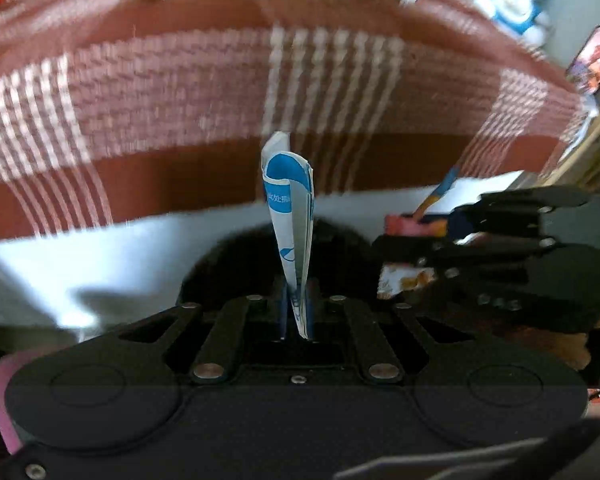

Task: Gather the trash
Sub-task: 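Open the left tool over the bin while the right tool drops the cookie bag, then move both open tools back over the table items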

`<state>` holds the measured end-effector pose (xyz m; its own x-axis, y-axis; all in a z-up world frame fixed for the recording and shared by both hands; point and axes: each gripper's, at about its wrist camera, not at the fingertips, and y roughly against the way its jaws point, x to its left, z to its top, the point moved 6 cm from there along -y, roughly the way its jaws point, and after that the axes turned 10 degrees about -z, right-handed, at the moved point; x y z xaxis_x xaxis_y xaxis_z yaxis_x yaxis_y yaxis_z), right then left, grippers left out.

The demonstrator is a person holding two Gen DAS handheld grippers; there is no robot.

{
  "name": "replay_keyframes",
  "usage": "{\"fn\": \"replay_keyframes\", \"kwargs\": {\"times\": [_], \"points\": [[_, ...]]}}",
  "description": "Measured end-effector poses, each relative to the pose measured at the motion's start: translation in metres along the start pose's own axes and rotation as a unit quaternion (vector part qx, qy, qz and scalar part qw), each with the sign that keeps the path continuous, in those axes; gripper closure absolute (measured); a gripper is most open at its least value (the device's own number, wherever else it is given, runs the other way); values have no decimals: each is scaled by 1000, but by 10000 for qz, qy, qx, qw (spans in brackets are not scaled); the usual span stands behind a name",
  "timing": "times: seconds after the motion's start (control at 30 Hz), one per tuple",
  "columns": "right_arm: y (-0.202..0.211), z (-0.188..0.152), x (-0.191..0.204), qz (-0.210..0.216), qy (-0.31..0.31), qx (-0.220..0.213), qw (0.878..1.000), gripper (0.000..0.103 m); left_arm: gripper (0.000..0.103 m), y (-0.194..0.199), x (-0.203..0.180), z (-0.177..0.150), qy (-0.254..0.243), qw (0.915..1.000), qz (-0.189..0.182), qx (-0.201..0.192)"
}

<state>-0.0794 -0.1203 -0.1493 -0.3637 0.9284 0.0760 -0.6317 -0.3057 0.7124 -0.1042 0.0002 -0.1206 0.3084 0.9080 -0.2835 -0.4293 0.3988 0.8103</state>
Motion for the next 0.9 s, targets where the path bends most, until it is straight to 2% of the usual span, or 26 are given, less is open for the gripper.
{"fn": "replay_keyframes", "kwargs": {"times": [0.07, 0.1, 0.13, 0.2, 0.23, 0.27, 0.37, 0.5, 0.73, 0.9], "points": [[-5, -3, 0, 19, -24, 55, 10000, 68, 93, -10, 4, -5, 84, 9999, 19, 134], [-7, -4, -1, 18, -23, 69, 10000, 63, 92, -13, 6, -8, 133, 9998, 48, 164], [-8, -5, -1, 14, -22, 71, 10000, 61, 88, -15, 7, -10, 153, 9997, 68, 175], [-10, -4, -2, 8, -42, 70, 10000, 42, 80, -18, 6, -13, 159, 9996, 64, 205], [-10, -4, -3, 27, -62, 71, 10000, 40, 71, -19, 7, -14, 172, 9996, 85, 205], [-10, -3, -3, 51, -77, 81, 9999, 39, 64, -19, 8, -16, 161, 9996, 117, 196], [-10, -2, -3, 68, -81, 88, 9999, 36, 54, -20, 8, -20, 134, 9995, 206, 196], [-11, -1, -3, 79, -85, 121, 9999, 34, 47, -21, 11, -22, 213, 9990, 275, 284], [-6, 2, -7, 67, -122, 76, 9999, 26, 25, -22, 20, -12, 197, 9980, 528, 295], [6, 11, -9, -11, -118, -155, 9998, 22, 21, -6, 16, 1, 140, 9981, 589, 108]]}}
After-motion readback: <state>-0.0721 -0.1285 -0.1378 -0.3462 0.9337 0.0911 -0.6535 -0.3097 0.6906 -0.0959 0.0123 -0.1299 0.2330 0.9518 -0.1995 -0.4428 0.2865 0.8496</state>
